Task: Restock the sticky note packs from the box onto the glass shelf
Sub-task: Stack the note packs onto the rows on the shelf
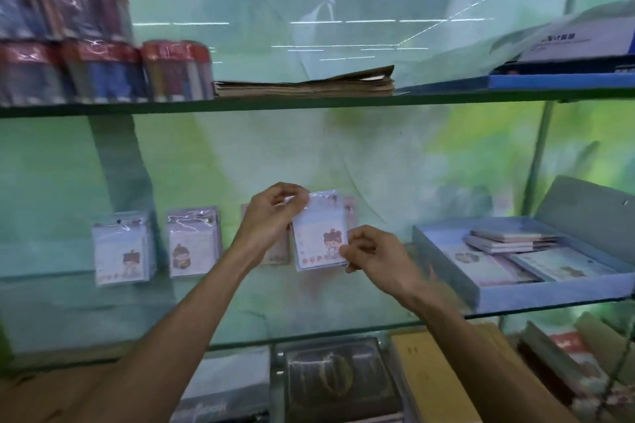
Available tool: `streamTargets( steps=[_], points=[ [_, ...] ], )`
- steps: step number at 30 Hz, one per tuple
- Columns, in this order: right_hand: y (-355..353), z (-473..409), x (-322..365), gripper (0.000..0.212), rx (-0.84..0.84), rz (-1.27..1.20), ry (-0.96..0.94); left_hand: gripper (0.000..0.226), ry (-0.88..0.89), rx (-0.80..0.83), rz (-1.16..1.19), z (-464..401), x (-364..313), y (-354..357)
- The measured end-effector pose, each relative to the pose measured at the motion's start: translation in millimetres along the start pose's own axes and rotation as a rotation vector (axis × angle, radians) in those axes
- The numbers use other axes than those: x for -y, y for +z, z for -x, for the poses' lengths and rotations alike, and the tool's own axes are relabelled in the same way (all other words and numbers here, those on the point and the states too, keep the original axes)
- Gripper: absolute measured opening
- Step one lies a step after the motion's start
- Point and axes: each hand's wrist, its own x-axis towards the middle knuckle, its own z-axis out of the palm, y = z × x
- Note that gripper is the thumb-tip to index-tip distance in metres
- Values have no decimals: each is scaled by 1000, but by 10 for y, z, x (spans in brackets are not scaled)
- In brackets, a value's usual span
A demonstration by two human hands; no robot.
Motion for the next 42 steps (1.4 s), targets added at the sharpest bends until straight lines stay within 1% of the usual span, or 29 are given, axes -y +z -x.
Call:
streamTargets(
  steps=[2, 5, 7, 10, 12, 14, 16, 17, 21, 24, 29, 32, 37, 41, 42],
  points=[
    [226, -27, 15, 16, 32, -3, -20, 9, 49, 19, -102, 15, -39, -234],
    [578, -67, 50, 6, 73, -6, -18, 10, 71, 37, -220, 64, -44, -629],
    [827, -96, 88, 7, 104, -10, -15, 11, 81, 37, -294, 101, -32, -929],
    [1198, -142, 171, 7, 153, -28, 7, 6, 56, 9, -334, 146, -13, -1397],
    [1423, -183, 209, 7, 172, -4, 15, 7, 45, -28, -348, 158, 16, -1700],
    [1632, -218, 228, 7, 177, 72, -1, 6, 47, -69, -372, 151, 65, -1991],
    [1829, -235, 245, 3, 183, 199, -46, 5, 42, -103, -395, 139, 135, -2278],
    [1926, -233, 261, 4, 187, 260, -77, 5, 37, -114, -417, 135, 172, -2411],
    [2261, -208, 285, 21, 202, 436, -187, 4, 38, -155, -472, 129, 288, -2816],
    [2410, -199, 280, 23, 215, 580, -243, 5, 22, -156, -490, 111, 353, -2985],
    [2506, -227, 276, 27, 192, 622, -267, 8, 20, -174, -559, 88, 471, -3066],
    [2493, -242, 281, 27, 182, 642, -264, 9, 74, -217, -633, 59, 546, -3073],
    [2427, -231, 315, 24, 165, 639, -252, 16, 139, -268, -706, 6, 587, -3044],
    [2270, -187, 310, 24, 145, 626, -233, 18, 206, -384, -871, 63, 585, -2958],
    [2206, -181, 296, 24, 139, 620, -224, 18, 238, -398, -870, 84, 575, -2919]
  ],
)
